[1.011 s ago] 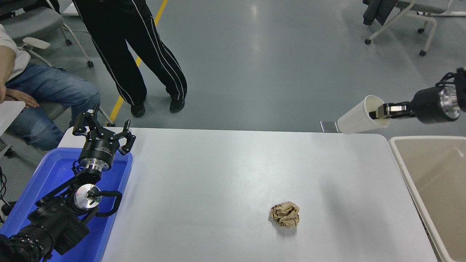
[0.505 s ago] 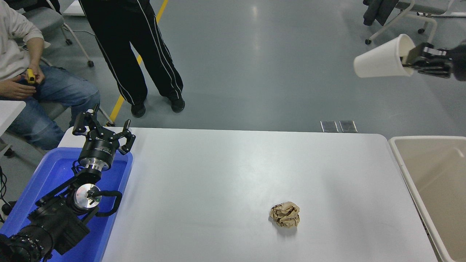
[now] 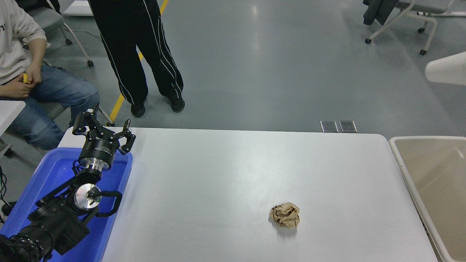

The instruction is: Dispose of the paper cup in the dustbin

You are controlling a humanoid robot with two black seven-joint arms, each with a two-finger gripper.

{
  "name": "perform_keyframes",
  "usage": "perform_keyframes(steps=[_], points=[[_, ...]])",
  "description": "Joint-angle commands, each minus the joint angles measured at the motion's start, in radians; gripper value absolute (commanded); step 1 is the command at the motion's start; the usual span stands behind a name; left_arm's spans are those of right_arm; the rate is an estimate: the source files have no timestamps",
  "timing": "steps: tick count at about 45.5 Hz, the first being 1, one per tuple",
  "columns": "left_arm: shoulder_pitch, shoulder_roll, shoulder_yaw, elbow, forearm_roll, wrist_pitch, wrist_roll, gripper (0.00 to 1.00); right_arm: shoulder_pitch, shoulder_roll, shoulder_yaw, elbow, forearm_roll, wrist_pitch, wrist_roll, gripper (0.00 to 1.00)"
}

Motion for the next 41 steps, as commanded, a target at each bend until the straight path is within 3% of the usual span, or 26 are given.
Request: perform_keyframes(steps=[1, 16, 41], points=[[0.0, 0.0, 0.0, 0.0, 0.0, 0.0, 0.0, 1.0, -0.152, 0.03, 0.003, -0.124, 0.069, -0.126, -0.178, 0.0], [0.0, 0.0, 0.0, 0.0, 0.0, 0.0, 0.001, 1.0, -0.338, 0.13, 0.107, -0.122, 0.068, -0.313, -0.483, 0.0], [0.0, 0.0, 0.0, 0.0, 0.0, 0.0, 0.0, 1.0, -0.522, 0.371, 0.152, -0.122, 0.068, -0.407, -0.5, 0.0]])
